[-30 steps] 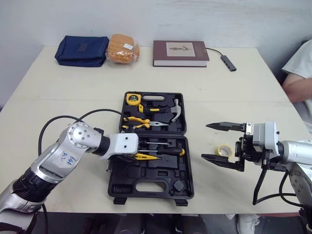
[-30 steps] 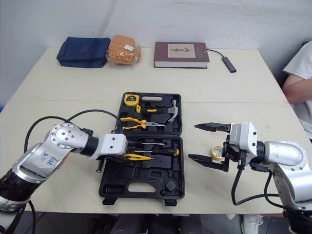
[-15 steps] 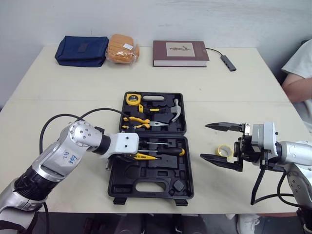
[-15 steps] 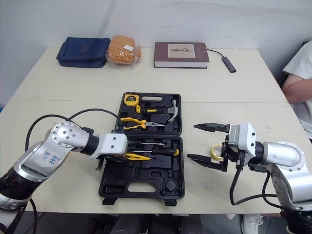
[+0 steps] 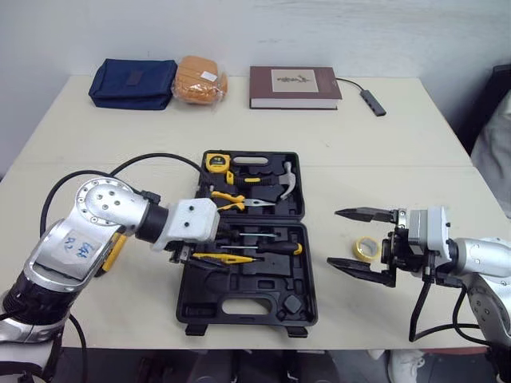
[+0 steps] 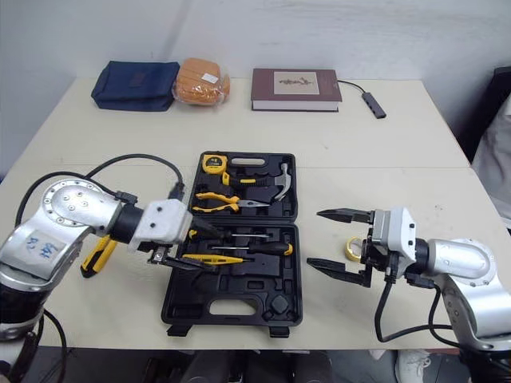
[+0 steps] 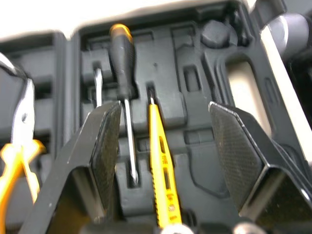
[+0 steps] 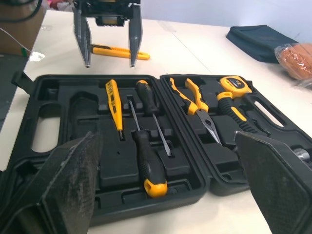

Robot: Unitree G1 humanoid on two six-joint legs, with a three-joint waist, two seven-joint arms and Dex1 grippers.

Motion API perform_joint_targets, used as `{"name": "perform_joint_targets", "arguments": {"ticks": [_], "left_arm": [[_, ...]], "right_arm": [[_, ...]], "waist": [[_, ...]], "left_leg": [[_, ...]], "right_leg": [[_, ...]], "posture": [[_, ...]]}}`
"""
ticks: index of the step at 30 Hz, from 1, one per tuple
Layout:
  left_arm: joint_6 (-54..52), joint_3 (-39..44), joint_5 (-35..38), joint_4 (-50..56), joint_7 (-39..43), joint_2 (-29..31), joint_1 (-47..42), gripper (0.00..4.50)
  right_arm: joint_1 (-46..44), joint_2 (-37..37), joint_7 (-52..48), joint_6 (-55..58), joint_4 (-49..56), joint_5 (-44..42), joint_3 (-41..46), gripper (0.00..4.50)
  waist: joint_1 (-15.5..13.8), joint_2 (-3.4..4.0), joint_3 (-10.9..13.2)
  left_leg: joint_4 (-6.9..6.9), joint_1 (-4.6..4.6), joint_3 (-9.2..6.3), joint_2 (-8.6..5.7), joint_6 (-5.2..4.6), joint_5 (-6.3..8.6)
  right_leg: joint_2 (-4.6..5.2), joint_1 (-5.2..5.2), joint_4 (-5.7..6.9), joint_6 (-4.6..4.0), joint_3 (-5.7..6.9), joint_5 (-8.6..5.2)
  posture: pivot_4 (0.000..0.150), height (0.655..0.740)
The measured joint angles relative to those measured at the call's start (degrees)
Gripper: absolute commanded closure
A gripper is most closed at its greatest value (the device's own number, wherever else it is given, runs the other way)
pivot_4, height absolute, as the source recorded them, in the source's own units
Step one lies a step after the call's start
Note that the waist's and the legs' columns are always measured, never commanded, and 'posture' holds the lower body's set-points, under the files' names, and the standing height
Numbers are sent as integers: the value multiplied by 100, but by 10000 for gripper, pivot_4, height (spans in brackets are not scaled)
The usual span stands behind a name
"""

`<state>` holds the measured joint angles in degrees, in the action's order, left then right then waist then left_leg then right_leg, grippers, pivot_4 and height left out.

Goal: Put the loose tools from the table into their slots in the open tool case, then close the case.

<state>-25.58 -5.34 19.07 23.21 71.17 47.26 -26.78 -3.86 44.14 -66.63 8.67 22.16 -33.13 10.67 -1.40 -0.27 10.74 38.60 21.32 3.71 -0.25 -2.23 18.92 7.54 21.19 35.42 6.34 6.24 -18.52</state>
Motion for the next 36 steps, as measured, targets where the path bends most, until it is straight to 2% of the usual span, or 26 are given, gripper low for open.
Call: {"name": "perform_joint_targets", "arguments": {"ticks": [2,3,6,7,9,10,18,36], "left_arm": [[319,311,249,-224,-43,-234,377,16532],[444,469,350,-324,-56,-294,531,18982],[888,904,466,-552,-90,-350,1023,28457],[1055,1004,467,-686,-89,-359,1213,34323],[1443,1165,464,-1010,-88,-449,1600,43190],[1571,1180,455,-1128,-112,-508,1696,44832],[2433,1047,-27,-1559,-464,-724,1985,44832],[2413,435,-386,-1749,-912,-882,1916,44832]], "right_arm": [[-27,-1,-7,0,3,-1,-55,0],[-27,0,-12,0,2,-1,-62,0],[-50,3,-41,-5,-17,-1,-74,0],[-45,6,-57,-5,-29,1,-75,0],[-22,10,-73,-12,-61,5,-69,0],[-11,10,-74,-16,-89,10,-69,0],[48,8,-61,-112,-154,51,-71,0],[78,8,-27,-138,-218,72,-70,0]], "waist": [[3,0,0],[4,0,0],[6,2,-1],[7,3,-1],[9,3,-1],[10,3,-1],[7,3,-1],[3,3,-1]], "left_leg": [[3,1,-3,1,0,0],[2,1,-4,1,0,0],[0,-4,-3,1,0,1],[-1,-5,-3,1,0,2],[-1,-5,-4,1,1,4],[1,-4,-4,2,1,4],[0,-5,-10,0,1,12],[-1,-8,-10,1,1,12]], "right_leg": [[2,1,1,0,1,0],[2,1,1,0,1,0],[5,-4,-1,0,1,0],[5,-4,-1,0,2,0],[5,-3,-2,0,2,0],[6,-3,-2,0,2,0],[13,-9,-9,0,7,0],[14,-10,-9,0,7,0]], "posture": [[1500,7400],[1500,7400],[1500,7400],[1500,7400],[1500,7400],[1500,7400],[1500,7400],[1500,7400]]}}
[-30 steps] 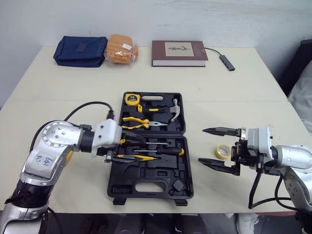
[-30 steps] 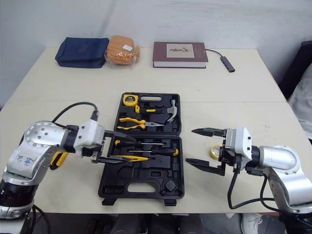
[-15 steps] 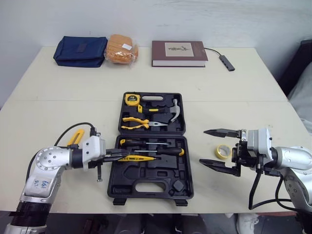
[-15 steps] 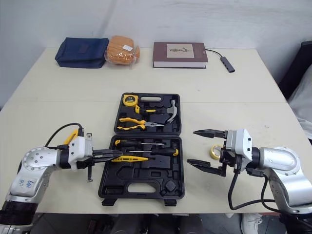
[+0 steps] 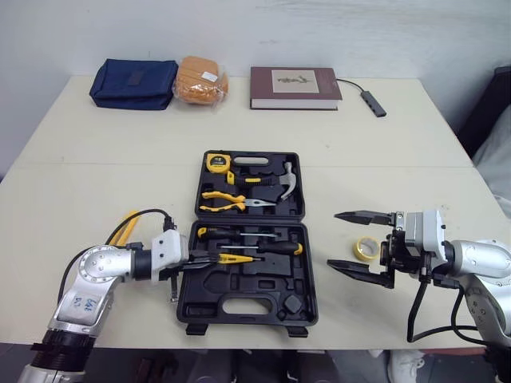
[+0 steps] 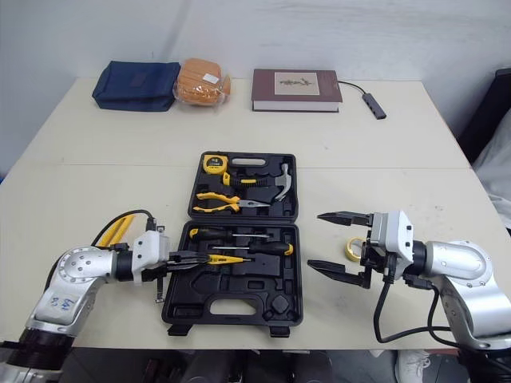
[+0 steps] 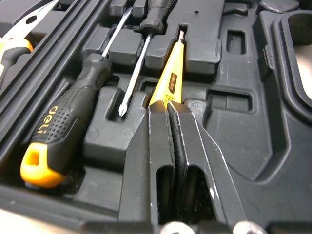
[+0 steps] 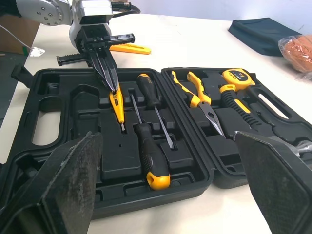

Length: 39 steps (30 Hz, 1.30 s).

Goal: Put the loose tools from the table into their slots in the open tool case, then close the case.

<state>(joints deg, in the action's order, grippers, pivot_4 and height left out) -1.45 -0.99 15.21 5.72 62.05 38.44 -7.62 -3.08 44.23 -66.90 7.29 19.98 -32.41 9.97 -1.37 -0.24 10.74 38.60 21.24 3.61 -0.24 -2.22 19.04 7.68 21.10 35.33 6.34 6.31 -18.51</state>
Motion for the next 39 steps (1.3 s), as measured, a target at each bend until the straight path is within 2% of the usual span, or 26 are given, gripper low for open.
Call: {"name": "perform_joint_targets", "arguments": {"ticks": [11,16,22,24,28,32,34,35,37,39], "left_arm": [[-581,-255,-87,54,-154,6,-217,44832],[-743,-477,-320,172,-281,105,-277,44832],[-621,-435,-339,224,-349,45,-255,44832],[-510,-294,-253,184,-400,-79,-169,44832],[-607,225,488,293,-433,-327,148,44832],[-676,1090,860,429,-629,-144,414,33290],[-613,2051,981,146,-822,116,739,24892],[-596,2527,1013,-64,-917,247,898,19315],[-365,3372,1046,-502,-1074,300,1298,11225],[-216,3828,1046,-932,-1169,301,1561,3842]], "right_arm": [[56,0,53,0,16,26,0,0],[57,0,82,0,16,29,0,0],[138,0,95,-29,10,37,9,0],[205,1,92,-103,-48,50,113,0],[452,114,39,-414,-480,166,650,0],[691,211,-24,-934,-972,328,1250,0],[819,211,73,-1595,-1673,561,1869,0],[892,213,136,-1844,-2024,663,2174,0],[1068,212,313,-2332,-2667,846,2597,0],[1197,207,497,-2521,-3049,955,2859,0]], "waist": [[-19,6,-3],[-24,53,-32],[-34,61,-35],[-36,65,-32],[-16,45,-19],[16,47,-13],[48,44,-12],[53,46,-11],[61,49,-9],[71,52,-7]], "left_leg": [[1,-10,-2,-1,-1,1],[-3,-40,-11,-1,-4,15],[-33,-66,-9,-3,-2,18],[-33,-63,-9,-5,-3,17],[-34,-54,-11,-4,-4,17],[-40,-56,-6,0,-2,16],[-49,-61,3,3,0,16],[-53,-62,5,3,0,16],[-55,-65,13,2,-6,19],[-55,-65,16,2,-8,27]], "right_leg": [[4,-14,-16,0,2,0],[9,-51,-48,2,10,1],[14,-68,-63,2,7,1],[16,-67,-65,2,7,1],[14,-59,-69,4,11,2],[3,-59,-73,4,11,2],[-6,-58,-74,4,9,2],[-7,-58,-79,4,9,2],[-3,-60,-87,4,1,2],[0,-59,-92,5,-4,2]], "posture": [[1500,7400],[1500,7400],[1500,7400],[1500,7400],[1500,7400],[1500,7400],[1500,7400],[1500,7400],[1500,7400],[1500,7400]]}}
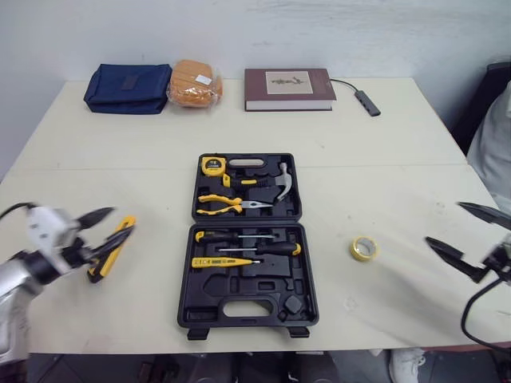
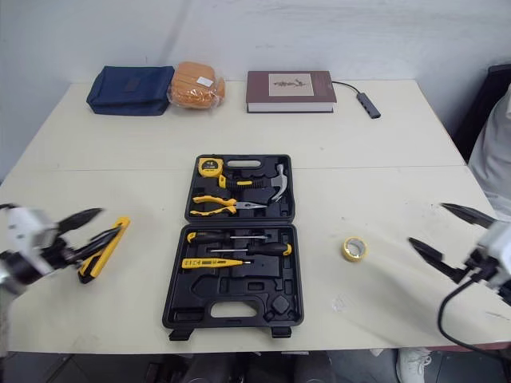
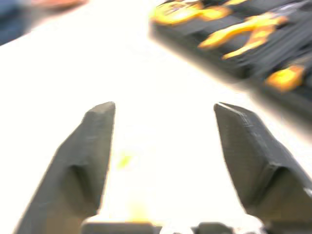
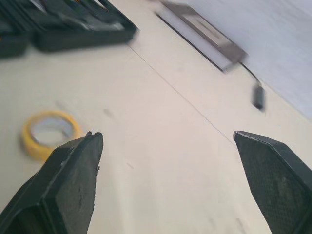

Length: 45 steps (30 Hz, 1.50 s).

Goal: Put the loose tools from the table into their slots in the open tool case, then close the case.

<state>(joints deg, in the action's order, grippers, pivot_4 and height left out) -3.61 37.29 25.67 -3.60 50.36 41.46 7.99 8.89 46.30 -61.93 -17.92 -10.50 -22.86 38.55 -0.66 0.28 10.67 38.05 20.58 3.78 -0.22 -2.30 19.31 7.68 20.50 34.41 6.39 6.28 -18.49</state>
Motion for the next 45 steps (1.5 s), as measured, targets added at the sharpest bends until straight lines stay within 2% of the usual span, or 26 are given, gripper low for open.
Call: {"name": "perform_joint_targets", "arguments": {"ticks": [1,3,6,12,21,23,27,33,37,45], "left_arm": [[61,172,-1,-210,-35,-1,108,471],[148,441,-2,-491,-129,-4,218,471],[360,1261,13,-1060,-535,-4,551,471],[687,2047,15,-2021,-1119,-143,1198,471],[686,1918,159,-1640,-1203,-314,1234,471],[128,1571,587,-827,-976,-316,1083,471],[-588,993,909,205,-648,-160,1095,471],[-1634,746,1275,889,-204,278,1277,471],[-1794,409,946,1064,-227,457,1316,471],[-2152,-180,342,664,-721,432,949,471]], "right_arm": [[66,0,88,-81,-159,35,102,0],[130,-2,225,-200,-403,86,252,0],[384,-1,621,-660,-1240,212,682,0],[736,0,1318,-1346,-2453,393,1075,0],[575,0,1371,-1589,-2689,370,816,0],[332,-188,995,-1118,-1713,-118,306,0],[-152,-269,797,-583,-596,-520,-301,0],[-583,-333,769,323,860,-986,-1000,0],[-966,-415,711,1074,2010,-1202,-1917,0],[-1416,-370,319,2074,3224,-1577,-2810,0]], "waist": [[1,0,1],[7,-5,4],[-22,-7,7],[66,6,9],[88,17,7],[93,18,7],[118,42,12],[110,41,13],[94,46,18],[52,32,22]], "left_leg": [[0,0,0,0,0,5],[0,0,-1,1,5,10],[-3,0,-5,2,34,28],[-29,-5,0,2,38,34],[-46,-17,3,3,39,33],[-47,-18,2,5,42,24],[-52,-17,6,3,42,21],[-77,-16,2,4,21,0],[-66,-13,6,2,18,-1],[-65,-11,-2,3,29,3]], "right_leg": [[1,1,0,0,-1,0],[4,3,1,0,-2,0],[13,7,-1,-1,-5,0],[15,12,-18,-5,-11,-3],[19,10,-23,-14,-14,-2],[19,9,-17,-15,-15,-1],[18,15,-15,-16,-18,0],[8,21,-16,-27,-7,-6],[8,20,-18,-24,-10,-5],[8,21,-16,-24,-7,-5]], "posture": [[1500,7400],[1500,7400],[1500,7400],[1500,7400],[1500,7400],[1500,7400],[1500,7400],[1500,7400],[1500,7400],[1500,7400]]}}
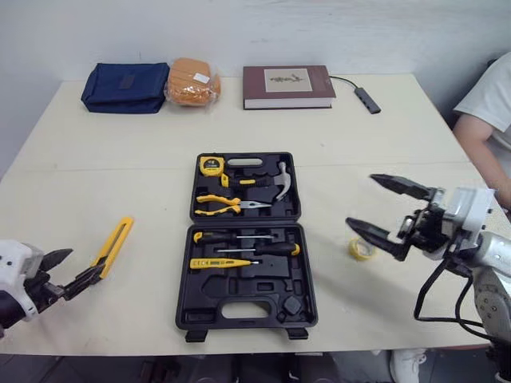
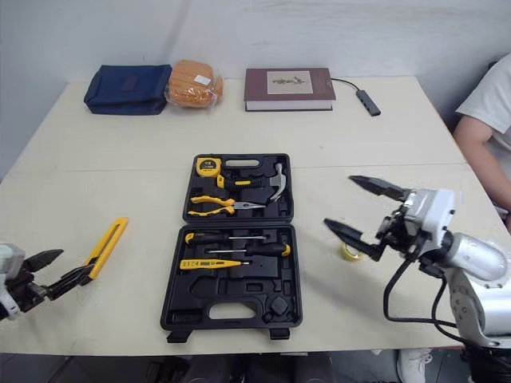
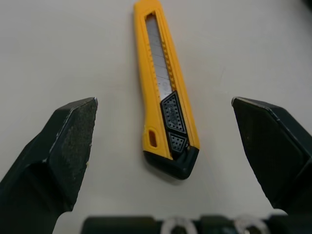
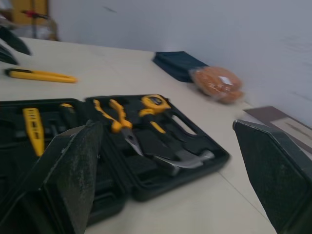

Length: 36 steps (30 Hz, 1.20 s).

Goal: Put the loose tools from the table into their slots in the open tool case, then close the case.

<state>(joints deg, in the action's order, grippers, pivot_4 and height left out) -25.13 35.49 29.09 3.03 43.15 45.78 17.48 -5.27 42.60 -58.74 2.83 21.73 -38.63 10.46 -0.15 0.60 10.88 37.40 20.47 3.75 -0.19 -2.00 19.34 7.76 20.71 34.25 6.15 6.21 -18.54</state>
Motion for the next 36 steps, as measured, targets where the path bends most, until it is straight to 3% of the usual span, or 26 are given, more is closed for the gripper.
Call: {"name": "perform_joint_targets", "arguments": {"ticks": [10,13,18,19,29,36], "left_arm": [[-161,-525,-289,-229,-220,-78,-563,471],[-135,-578,-397,-206,-205,-68,-508,8551],[-10,-669,-481,-143,-178,-114,-394,30763],[12,-681,-482,-144,-177,-128,-395,31956],[507,-630,-456,-327,-53,-417,-572,31905],[770,-766,-113,425,393,-506,-1049,31905]], "right_arm": [[-261,-138,-239,213,250,21,-372,0],[-183,-146,-326,210,248,99,-378,0],[-87,-145,-407,209,230,172,-344,0],[-69,-145,-419,207,227,187,-330,0],[194,-85,-472,97,101,330,-45,0],[471,64,-574,0,-164,406,413,0]], "waist": [[21,-15,-1],[21,-14,-1],[19,-12,-2],[18,-8,-4],[-32,11,-10],[-102,-23,-1]], "left_leg": [[-4,3,1,-1,-8,-4],[-1,3,2,-1,-9,-5],[2,-7,5,-2,-9,-4],[1,-7,5,-2,-7,-3],[4,-6,5,-3,-6,-5],[10,1,2,-2,-6,-7]], "right_leg": [[-3,1,17,2,7,1],[-3,-1,17,2,8,1],[0,-6,3,3,2,2],[0,-6,4,3,1,2],[1,-6,6,3,3,2],[0,-4,5,4,5,2]], "posture": [[1500,7400],[1500,7400],[1500,7400],[1500,7400],[1500,7400],[1500,7400]]}}
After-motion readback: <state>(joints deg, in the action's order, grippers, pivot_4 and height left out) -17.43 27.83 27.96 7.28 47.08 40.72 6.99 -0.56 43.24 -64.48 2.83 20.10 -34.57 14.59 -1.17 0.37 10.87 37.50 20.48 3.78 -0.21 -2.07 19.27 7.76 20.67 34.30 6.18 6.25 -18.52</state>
